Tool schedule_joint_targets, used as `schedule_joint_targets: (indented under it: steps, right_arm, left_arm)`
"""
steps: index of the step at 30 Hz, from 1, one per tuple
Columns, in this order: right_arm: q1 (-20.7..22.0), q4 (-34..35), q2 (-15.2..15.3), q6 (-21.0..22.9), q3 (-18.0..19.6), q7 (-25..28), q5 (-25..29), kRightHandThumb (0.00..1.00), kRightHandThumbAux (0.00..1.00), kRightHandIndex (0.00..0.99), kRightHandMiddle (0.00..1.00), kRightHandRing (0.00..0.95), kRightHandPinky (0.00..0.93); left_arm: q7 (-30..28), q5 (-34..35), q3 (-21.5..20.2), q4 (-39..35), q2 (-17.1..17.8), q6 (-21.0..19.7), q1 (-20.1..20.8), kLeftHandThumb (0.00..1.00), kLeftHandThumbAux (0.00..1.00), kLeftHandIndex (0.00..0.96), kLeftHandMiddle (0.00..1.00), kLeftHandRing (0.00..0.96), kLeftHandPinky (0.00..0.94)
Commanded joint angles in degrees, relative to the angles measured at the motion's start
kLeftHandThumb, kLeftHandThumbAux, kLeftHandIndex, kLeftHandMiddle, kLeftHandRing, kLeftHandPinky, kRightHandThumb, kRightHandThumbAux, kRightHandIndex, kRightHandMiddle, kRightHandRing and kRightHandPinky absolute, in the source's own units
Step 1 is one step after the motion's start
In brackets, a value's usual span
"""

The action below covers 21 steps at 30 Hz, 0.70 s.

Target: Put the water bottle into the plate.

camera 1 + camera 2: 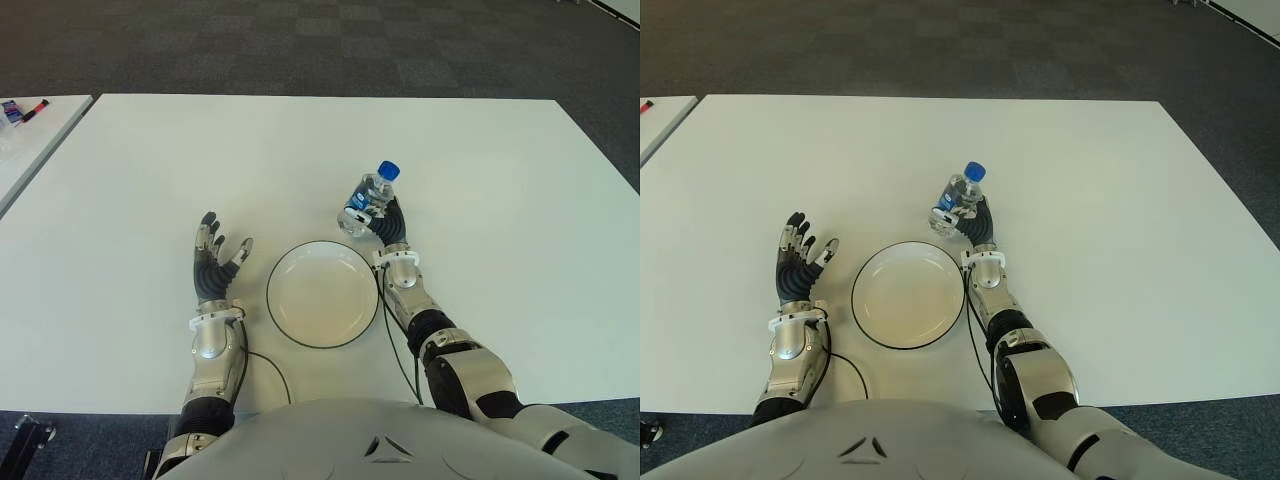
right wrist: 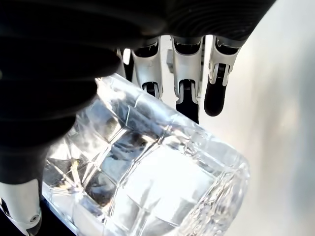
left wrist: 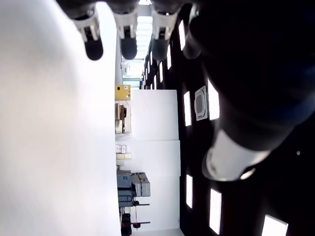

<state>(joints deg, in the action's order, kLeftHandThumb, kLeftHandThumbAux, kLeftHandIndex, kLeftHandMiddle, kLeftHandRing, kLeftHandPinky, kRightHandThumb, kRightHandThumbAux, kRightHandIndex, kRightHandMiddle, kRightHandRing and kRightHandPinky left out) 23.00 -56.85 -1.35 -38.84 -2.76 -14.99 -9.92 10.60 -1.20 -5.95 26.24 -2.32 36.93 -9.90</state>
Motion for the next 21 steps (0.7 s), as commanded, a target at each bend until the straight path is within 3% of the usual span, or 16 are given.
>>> schedule_joint_targets:
  steps: [1,8,12,21]
  right_arm:
    - [-0.7,3.1,-0.1,-0.4,0.0,-0.7,-0.4,0.947,0.661,0.38,0.484,0.537,0.631]
    - [-2.5,7.7,0.5,-0.3,-0.8,-5.5,-4.1,0.95,0.66,0.388,0.487,0.519,0.745]
    - [-7.7,16.9,0.1,2.4,-1.7,-7.4,-6.9,0.951,0.66,0.381,0.499,0.524,0.821]
    - [-8.9,20.8,-0.1,6.3,-2.2,-7.7,-8.5,0.955,0.656,0.389,0.51,0.525,0.854]
  left_arm:
    - [-0.4,-0.3,0.0,4.5,-0.2,-1.0,-1.9,0.223,0.777,0.06,0.036,0.0,0.04]
    - [-0.7,0.0,0.1,4.4,-0.3,-1.5,-1.9,0.218,0.796,0.058,0.037,0.002,0.044]
    - [-1.1,0.1,0.2,4.7,0.0,-2.4,-1.8,0.2,0.798,0.052,0.027,0.0,0.035]
    - [-1.0,0.1,0.2,4.7,0.1,-2.8,-1.7,0.174,0.798,0.044,0.018,0.0,0.036]
